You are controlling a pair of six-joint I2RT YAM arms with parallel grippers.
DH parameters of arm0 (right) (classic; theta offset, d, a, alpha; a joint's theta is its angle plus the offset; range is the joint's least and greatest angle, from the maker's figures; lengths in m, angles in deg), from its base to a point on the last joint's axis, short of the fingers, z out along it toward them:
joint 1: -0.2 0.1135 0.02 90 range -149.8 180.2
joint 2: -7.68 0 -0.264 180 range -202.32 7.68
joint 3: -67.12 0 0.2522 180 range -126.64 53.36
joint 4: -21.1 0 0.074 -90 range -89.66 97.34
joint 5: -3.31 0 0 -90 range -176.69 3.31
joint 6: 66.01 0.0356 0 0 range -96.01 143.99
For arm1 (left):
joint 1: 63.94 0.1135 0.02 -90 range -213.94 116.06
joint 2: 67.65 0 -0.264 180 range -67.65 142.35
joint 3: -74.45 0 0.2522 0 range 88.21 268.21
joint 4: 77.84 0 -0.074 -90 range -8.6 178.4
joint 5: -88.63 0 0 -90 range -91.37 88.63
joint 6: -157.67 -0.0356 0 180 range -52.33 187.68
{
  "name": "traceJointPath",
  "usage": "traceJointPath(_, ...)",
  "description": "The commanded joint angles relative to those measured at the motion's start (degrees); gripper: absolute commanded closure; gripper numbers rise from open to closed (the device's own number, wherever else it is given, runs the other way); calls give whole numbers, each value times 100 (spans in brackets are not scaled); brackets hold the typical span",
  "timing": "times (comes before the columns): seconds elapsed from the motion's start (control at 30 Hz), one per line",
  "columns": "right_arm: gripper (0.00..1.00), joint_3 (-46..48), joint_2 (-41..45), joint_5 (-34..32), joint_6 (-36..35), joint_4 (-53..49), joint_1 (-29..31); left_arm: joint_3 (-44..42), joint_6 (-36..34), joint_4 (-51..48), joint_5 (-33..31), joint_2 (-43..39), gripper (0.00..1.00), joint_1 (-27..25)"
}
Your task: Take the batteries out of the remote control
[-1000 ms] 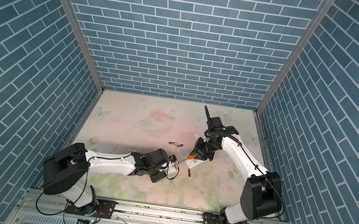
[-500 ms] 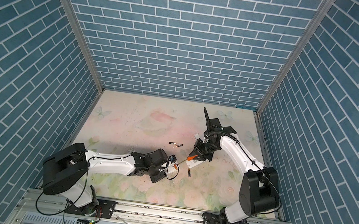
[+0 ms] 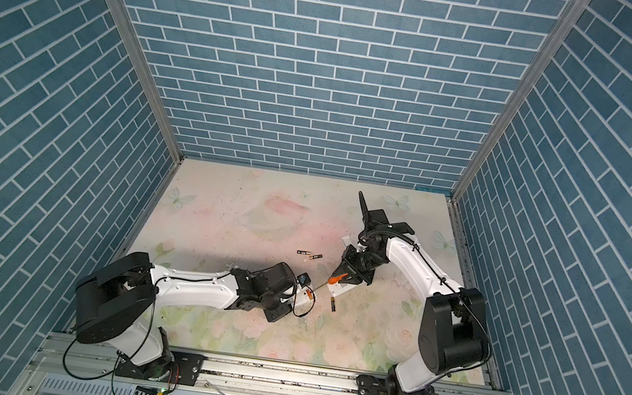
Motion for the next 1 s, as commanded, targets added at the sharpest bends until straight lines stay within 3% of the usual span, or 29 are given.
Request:
traceJointPath(0.0,100,41,-151,139,-211,-206,-15,-128,8,-34,36,49,84,-42)
traceJointPath(0.57,100,-308,-695,-253,-991,-725,-193,-76,-7,-11,115,190,84,-48)
traceJointPath(0.97,100,-128,-785,471,-898,-486,-605,-104,5,39,115,172,85,-51)
